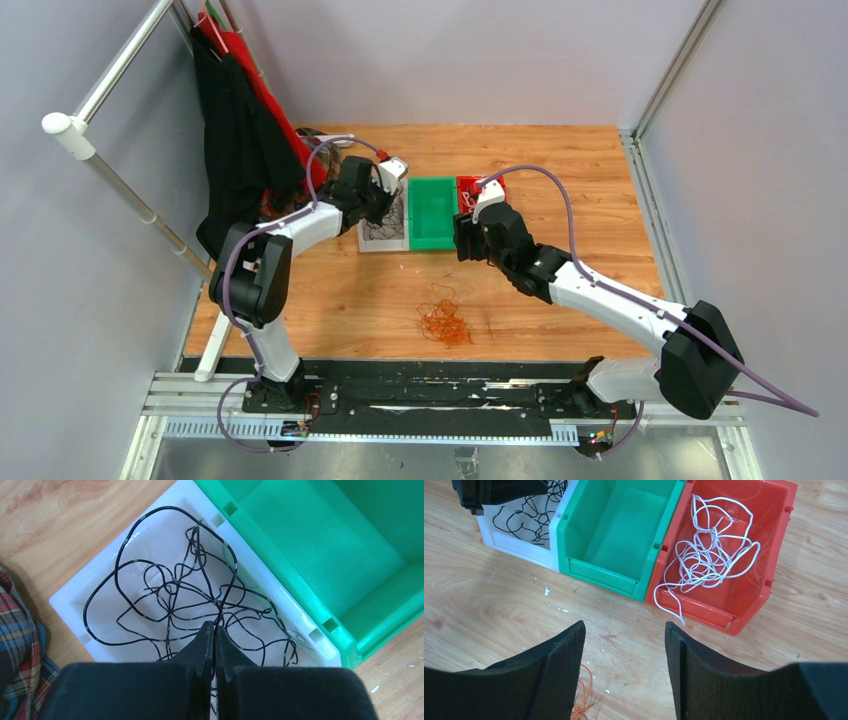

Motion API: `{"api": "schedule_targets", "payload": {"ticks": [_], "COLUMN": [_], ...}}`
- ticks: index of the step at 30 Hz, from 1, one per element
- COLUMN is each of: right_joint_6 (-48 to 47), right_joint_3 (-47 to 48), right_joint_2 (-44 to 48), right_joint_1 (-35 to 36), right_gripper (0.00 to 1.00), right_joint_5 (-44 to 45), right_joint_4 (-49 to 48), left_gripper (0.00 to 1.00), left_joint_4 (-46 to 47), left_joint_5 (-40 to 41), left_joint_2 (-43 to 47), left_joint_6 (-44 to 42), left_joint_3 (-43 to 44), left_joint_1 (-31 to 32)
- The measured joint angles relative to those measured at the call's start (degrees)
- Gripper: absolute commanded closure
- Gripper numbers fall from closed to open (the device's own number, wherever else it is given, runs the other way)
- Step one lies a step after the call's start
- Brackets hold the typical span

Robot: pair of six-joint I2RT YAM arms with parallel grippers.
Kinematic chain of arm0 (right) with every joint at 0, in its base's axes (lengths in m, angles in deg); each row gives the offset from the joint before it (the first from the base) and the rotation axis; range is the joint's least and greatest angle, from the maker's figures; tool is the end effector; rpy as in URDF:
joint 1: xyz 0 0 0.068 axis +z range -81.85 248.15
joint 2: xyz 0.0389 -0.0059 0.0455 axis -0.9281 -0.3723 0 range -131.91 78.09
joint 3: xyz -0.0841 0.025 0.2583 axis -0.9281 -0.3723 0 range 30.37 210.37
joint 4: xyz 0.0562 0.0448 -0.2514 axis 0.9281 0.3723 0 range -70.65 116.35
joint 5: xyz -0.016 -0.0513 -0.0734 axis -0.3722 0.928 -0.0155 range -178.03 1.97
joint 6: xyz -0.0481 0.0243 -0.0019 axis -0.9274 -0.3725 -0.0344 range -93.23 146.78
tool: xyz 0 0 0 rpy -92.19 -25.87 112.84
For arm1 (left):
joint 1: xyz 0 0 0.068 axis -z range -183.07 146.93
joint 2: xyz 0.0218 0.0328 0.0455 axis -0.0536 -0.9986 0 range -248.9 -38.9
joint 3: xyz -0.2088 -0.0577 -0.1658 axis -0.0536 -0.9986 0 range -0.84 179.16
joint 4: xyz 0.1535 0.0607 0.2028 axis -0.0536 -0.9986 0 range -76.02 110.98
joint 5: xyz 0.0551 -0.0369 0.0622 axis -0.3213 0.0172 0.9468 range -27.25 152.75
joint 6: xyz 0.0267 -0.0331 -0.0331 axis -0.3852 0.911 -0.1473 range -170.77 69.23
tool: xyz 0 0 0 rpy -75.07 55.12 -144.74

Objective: Untangle the cables

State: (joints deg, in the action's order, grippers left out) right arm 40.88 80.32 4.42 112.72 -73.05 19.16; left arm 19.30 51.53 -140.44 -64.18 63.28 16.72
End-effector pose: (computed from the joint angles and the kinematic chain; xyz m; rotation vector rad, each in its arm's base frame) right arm 0.2155 0.1996 0.2799 -0.3561 1.9575 0.4093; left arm 0.3631 -0.1380 0.2023 0.7437 2.1262 -0.2804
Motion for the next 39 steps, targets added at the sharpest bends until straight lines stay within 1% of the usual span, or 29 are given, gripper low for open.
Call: {"api": "schedule_targets", "payload": {"ticks": [2, 5, 8, 12, 17, 22, 23, 27, 28, 30, 32, 34, 35, 36, 39], "right_joint_6": [0.0, 0.0, 0.0, 0.0, 0.0, 0.0, 0.0, 0.0, 0.0, 0.0, 0.0, 0.0, 0.1, 0.1, 0.3], "right_joint_3": [0.0, -0.2, -0.6, -0.7, -0.8, -1.4, -1.6, -2.3, -2.4, -2.6, -2.7, -2.7, -2.7, -2.8, -3.0], "right_joint_2": [0.0, 0.0, 0.0, 0.0, 1.0, 2.9, 3.4, 5.3, 5.7, 6.6, 7.3, 7.5, 7.5, 7.4, 7.4], "right_joint_1": [0.0, 0.0, -0.5, -1.3, -1.7, -2.3, -2.3, -2.8, -3.1, -3.5, -3.8, -4.0, -4.1, -4.1, -4.1], "right_gripper": [0.42, 0.42, 0.42, 0.42, 0.42, 0.42, 0.42, 0.42, 0.42, 0.42, 0.42, 0.42, 0.42, 0.42, 0.42], "right_joint_5": [0.0, 0.0, -0.3, -0.3, -0.4, -0.5, -0.5, -0.6, -0.7, -0.9, -1.1, -1.5, -1.7, -1.8, -2.1], "right_joint_4": [0.0, 0.0, 0.0, 0.1, 0.1, 0.1, 0.1, 0.3, 0.5, 0.5, 0.5, 0.4, 0.5, 0.5, 0.4], "left_gripper": [0.97, 0.91, 0.79, 0.67, 0.6, 0.48, 0.43, 0.39, 0.37, 0.31, 0.29, 0.28, 0.26, 0.22, 0.2], "left_joint_4": [-0.5, -2.3, -5.2, -9.4, -13.9, -18.5, -20.5, -31.0, -35.3, -40.0, -42.6, -43.6, -44.0, -44.0, -43.0], "left_joint_5": [0.9, 1.8, 2.9, 4.7, 7.7, 7.3, 6.8, 2.9, 1.2, -1.2, -3.5, -5.2, -5.5, -5.6, -5.5], "left_joint_2": [-0.4, -0.5, -1.1, -2.1, -2.8, -3.6, -3.9, -4.2, -4.3, -4.3, -4.3, -4.3, -4.3, -4.6, -6.5], "left_joint_6": [-0.9, -2.3, -4.3, -9.8, -17.0, -18.8, -18.8, -17.9, -17.6, -17.0, -16.0, -14.9, -14.3, -13.8, -12.3], "left_joint_3": [0.2, 1.2, 3.8, 6.9, 7.8, 9.2, 10.5, 19.4, 23.9, 31.3, 37.7, 41.9, 43.5, 44.3, 45.4], "left_joint_1": [0.3, 0.5, 0.7, 0.7, 0.8, 1.0, 1.0, 1.0, 1.0, 1.0, 0.7, 0.2, -0.2, -0.6, -2.1]}}
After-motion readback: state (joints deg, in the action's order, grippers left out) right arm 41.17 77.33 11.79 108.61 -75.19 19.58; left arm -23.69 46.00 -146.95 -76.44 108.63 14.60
